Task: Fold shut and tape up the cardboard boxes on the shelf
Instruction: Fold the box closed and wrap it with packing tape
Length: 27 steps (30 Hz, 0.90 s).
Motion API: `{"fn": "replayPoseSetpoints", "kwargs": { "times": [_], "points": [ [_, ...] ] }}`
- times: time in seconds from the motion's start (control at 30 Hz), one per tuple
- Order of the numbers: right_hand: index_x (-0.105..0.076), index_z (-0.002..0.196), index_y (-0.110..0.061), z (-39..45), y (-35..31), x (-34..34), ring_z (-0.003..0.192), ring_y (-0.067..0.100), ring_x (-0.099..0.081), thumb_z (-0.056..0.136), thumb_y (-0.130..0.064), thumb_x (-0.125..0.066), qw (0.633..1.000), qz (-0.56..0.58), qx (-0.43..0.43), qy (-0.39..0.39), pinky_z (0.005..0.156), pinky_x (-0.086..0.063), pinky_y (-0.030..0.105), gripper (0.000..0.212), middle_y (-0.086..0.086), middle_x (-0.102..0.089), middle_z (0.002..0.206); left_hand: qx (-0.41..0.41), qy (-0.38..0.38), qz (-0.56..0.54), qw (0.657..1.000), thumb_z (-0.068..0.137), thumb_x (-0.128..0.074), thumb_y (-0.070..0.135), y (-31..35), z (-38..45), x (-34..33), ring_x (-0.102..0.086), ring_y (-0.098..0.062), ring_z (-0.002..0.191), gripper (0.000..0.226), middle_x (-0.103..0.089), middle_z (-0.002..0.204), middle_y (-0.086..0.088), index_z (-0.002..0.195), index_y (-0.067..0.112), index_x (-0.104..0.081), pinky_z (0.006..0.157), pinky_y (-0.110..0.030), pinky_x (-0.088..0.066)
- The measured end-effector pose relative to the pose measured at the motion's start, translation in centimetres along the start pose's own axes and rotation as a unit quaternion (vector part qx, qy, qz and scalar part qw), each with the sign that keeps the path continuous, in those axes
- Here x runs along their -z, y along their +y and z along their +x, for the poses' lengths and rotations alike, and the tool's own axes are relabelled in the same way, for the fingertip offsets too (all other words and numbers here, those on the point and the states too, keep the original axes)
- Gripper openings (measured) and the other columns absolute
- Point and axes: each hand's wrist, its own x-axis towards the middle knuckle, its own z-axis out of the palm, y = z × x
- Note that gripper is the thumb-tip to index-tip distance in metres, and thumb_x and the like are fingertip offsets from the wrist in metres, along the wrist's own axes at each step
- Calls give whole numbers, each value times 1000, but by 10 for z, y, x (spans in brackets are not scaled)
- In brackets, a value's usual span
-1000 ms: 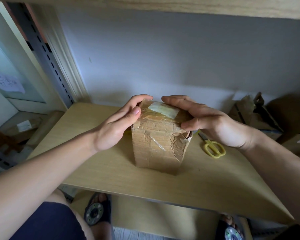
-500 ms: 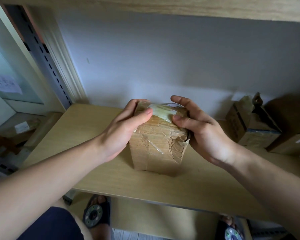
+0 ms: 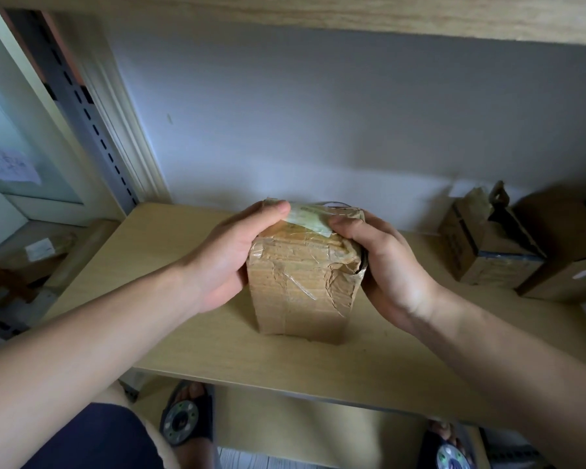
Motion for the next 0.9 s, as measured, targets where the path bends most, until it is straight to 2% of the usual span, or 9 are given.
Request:
{"fn": "replayPoseSetpoints", "kwargs": {
  "times": [0.1, 0.27, 0.37, 0.5, 0.57, 0.67, 0.77, 0.83, 0.9],
  "points": [
    [-66, 119, 9, -1, -4, -3, 82, 24, -69, 90, -11, -68, 1000, 17, -10, 23, 68, -57, 27, 35, 17, -70, 97, -7, 11, 2, 1000, 88, -71, 36, 0, -1, -3, -63, -38, 125, 60, -67, 132, -20, 137, 2, -60, 115, -56, -42],
    [-68, 114, 11, 4, -11, -12, 80, 30, -69, 90, -7, -69, 997, 15, -20, 79, 65, -58, 29, 30, 27, -71, 99, -20, 68, 11, 997, 85, -71, 36, 6, -3, -10, -64, -44, 119, 67, -65, 128, -28, 131, -9, -51, 109, -55, -44],
    [-71, 104, 10, 9, -16, -15, 75, 30, -65, 88, -3, -71, 993, 11, -27, 111, 63, -56, 29, 20, 22, -67, 88, -29, 111, -4, 993, 98, -63, 32, 3, 0, -15, -67, -29, 102, 45, -70, 112, -21, 124, -5, -60, 100, -48, -49],
    [-73, 93, 1, 11, -17, -15, 75, 32, -65, 89, -1, -70, 994, -11, -27, 107, 67, -56, 33, 5, 22, -66, 86, -24, 150, -12, 988, 99, -61, 22, 0, 3, -16, -64, -24, 87, 10, -68, 88, -6, 93, 17, -67, 81, -37, -46],
    [-74, 89, 1, 12, -17, -13, 79, 33, -67, 89, 0, -68, 994, -30, -19, 101, 74, -56, 37, 6, 24, -69, 88, -22, 160, -5, 987, 98, -60, 15, 2, 4, -14, -64, -22, 81, 20, -69, 82, -1, 80, 19, -68, 76, -34, -47],
    [-76, 97, 4, 12, -19, -13, 81, 35, -69, 90, -5, -67, 995, -50, -35, 74, 79, -56, 43, 14, 30, -73, 98, -20, 179, 19, 983, 97, -58, 9, 5, 5, -14, -67, -21, 81, 30, -73, 83, 0, 74, 20, -72, 82, -36, -50],
    [-78, 97, 1, 12, -20, -14, 81, 37, -69, 87, -11, -75, 994, -69, -50, 65, 80, -59, 46, 16, 31, -73, 104, -4, 196, 19, 980, 97, -63, 21, 6, 6, -17, -72, -26, 87, 21, -76, 87, -2, 82, 18, -78, 92, -43, -54],
    [-79, 85, -1, 14, -21, -15, 78, 37, -67, 84, -9, -79, 994, -75, -45, 71, 79, -60, 48, 8, 31, -74, 95, 6, 201, 11, 980, 96, -67, 30, 6, 6, -18, -73, -27, 95, 19, -78, 93, -2, 94, 16, -79, 95, -43, -54],
    [-76, 77, -1, 15, -21, -16, 69, 33, -67, 84, -4, -78, 994, -69, -36, 77, 68, -60, 39, 8, 23, -73, 80, 8, 194, 12, 981, 96, -67, 26, 7, 6, -17, -72, -27, 92, 19, -77, 91, -4, 98, 12, -79, 91, -41, -53]
  ]
}}
